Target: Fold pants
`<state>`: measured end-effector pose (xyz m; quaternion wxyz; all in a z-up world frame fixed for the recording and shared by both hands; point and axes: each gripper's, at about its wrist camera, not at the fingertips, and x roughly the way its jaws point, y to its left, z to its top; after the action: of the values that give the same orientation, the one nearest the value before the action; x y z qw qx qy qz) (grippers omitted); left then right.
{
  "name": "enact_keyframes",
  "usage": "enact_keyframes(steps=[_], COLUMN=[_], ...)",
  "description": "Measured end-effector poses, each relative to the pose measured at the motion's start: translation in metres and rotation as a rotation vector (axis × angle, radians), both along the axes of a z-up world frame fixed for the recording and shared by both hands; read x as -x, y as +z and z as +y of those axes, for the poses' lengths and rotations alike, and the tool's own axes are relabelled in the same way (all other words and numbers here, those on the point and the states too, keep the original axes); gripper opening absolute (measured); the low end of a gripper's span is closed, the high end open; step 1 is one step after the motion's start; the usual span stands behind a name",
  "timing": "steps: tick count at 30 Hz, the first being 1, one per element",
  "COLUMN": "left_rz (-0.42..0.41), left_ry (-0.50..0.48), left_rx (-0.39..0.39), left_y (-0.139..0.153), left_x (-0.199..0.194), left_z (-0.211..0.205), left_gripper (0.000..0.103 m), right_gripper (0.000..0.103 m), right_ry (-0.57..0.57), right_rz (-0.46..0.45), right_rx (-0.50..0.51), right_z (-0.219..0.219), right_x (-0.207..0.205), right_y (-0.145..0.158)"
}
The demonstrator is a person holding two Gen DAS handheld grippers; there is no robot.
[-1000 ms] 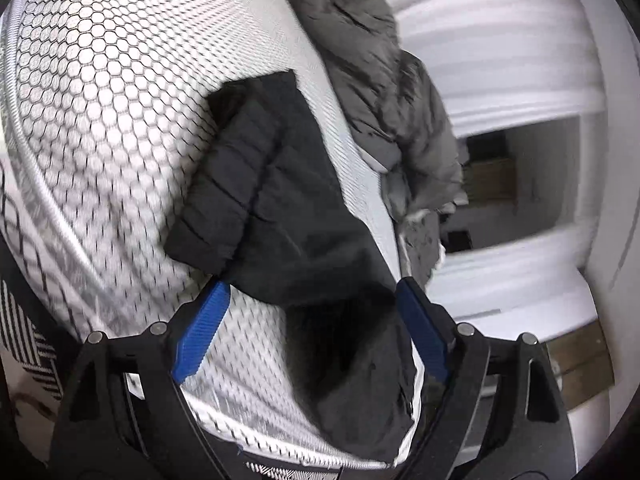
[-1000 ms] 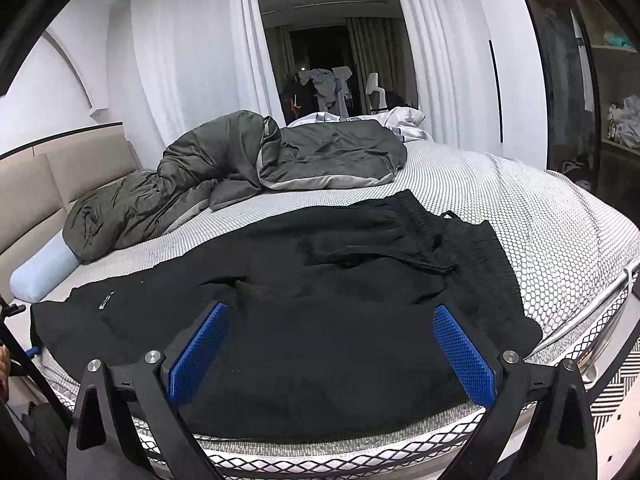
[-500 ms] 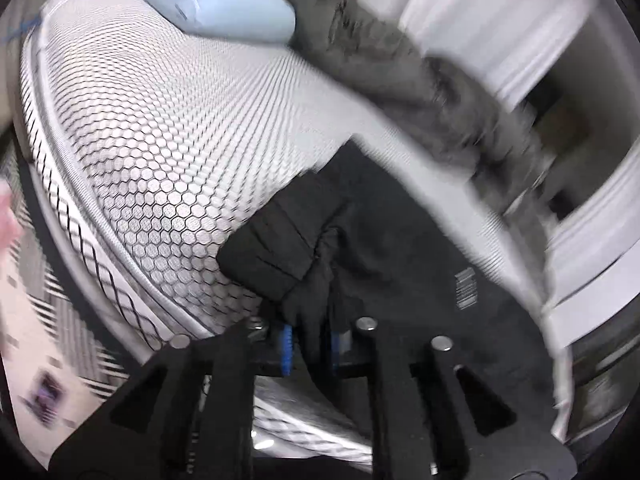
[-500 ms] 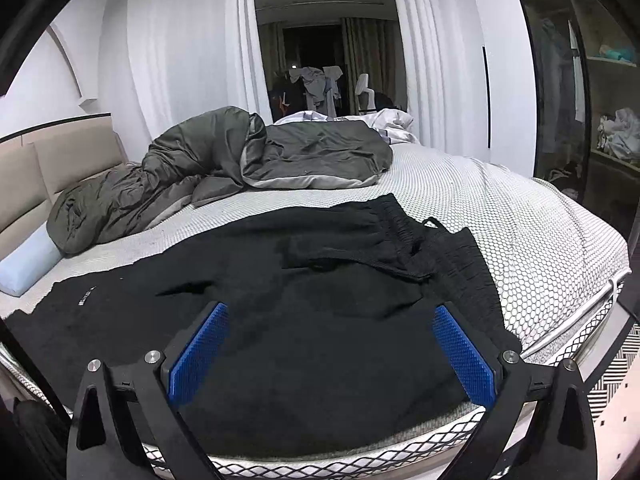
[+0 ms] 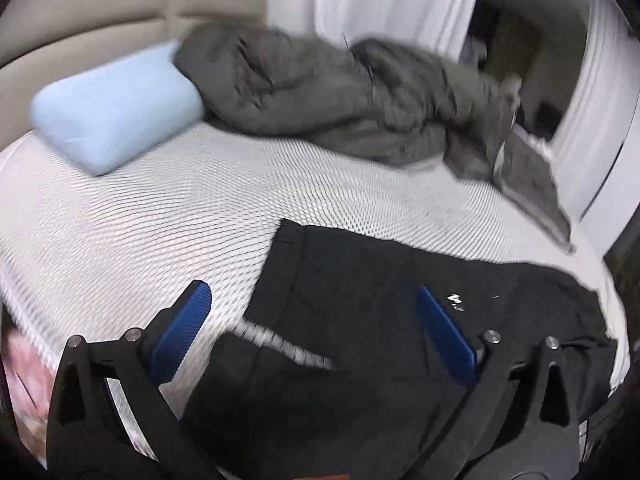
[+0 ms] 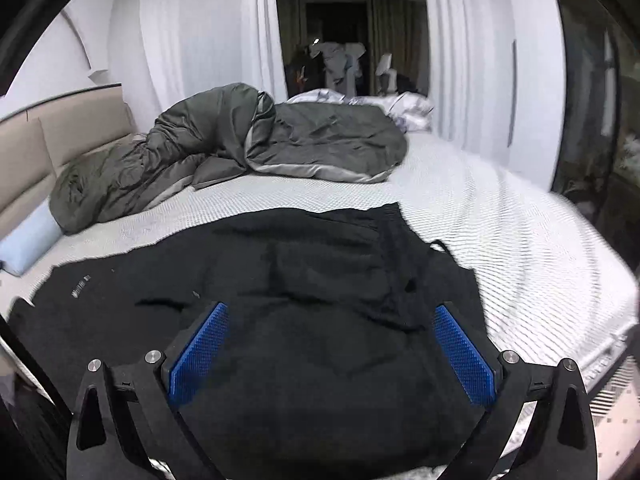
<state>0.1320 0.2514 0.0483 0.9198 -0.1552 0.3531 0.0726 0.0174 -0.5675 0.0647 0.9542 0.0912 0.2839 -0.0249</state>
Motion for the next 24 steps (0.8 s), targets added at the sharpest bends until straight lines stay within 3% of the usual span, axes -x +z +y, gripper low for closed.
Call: enact_keyframes(steps=[2, 3, 6, 9, 12, 14, 15, 17, 20, 22, 24], left_rz=[0.095, 0.153, 0.27, 0.33, 0.352, 0.374, 0.392, 0.403, 0.369, 0.357, 0.329], left_ry=[-0.055, -0.059, -0.098, -0.12, -0.146, -0.153, -0.155, -0.17, -0.166, -0.153, -0.12], left_rx=[0.009, 0.004, 0.009, 0.004, -0.045, -0.096, -0.133, -0.167, -0.236, -0.262, -0.271], left_y=[-0.017, -0.028, -0.063, -0.089, -0.094, -0.094, -0.093, -0.093, -0.081, -0.076, -0.069], left_x=[-0.055, -0.077, -0.116, -0.133, -0.148, -0.162, -0.168, -0.179, -0.193, -0.198, -0.202], left_z=[0.001, 0.003, 0.009, 0.011, 0.003, -0.002, -0.006, -0.013, -0.018, -0.016, -0.01], left_gripper=[0.091, 0.076, 0.059, 0.058, 0.057, 0.032, 0.006, 0.002, 0.0, 0.0, 0.0], right_gripper=[0.103, 0.103, 0.103, 0.103, 0.099, 0.088, 0.083, 0.081, 0.058, 0.012, 0.006], right_ry=[0.007, -0.001, -0.005, 0.001, 0.009, 0.031, 0.046, 0.075, 0.074, 0.084, 0.05], right_rz=[0.031, 0.042, 0.119, 0.191, 0.25, 0.277, 0.291, 0.336, 0.426, 0.459, 0.431], right_rx=[-0.078, -0.098, -0.122, -0.11, -0.114, -0.134, -0.148, -0.148, -0.09, -0.05, -0.01], right_z=[-0.021, -0.03, -0.059, -0.08, -0.096, -0.102, -0.104, -0.103, -0.099, -0.097, -0.102], right_x=[-0.023, -0.032, -0.072, -0.113, -0.156, -0.181, -0.193, -0.221, -0.259, -0.27, -0.272], right_y=[-0.001, -0.002, -0.008, -0.015, -0.026, -0.035, -0.039, -0.05, -0.071, -0.079, -0.073])
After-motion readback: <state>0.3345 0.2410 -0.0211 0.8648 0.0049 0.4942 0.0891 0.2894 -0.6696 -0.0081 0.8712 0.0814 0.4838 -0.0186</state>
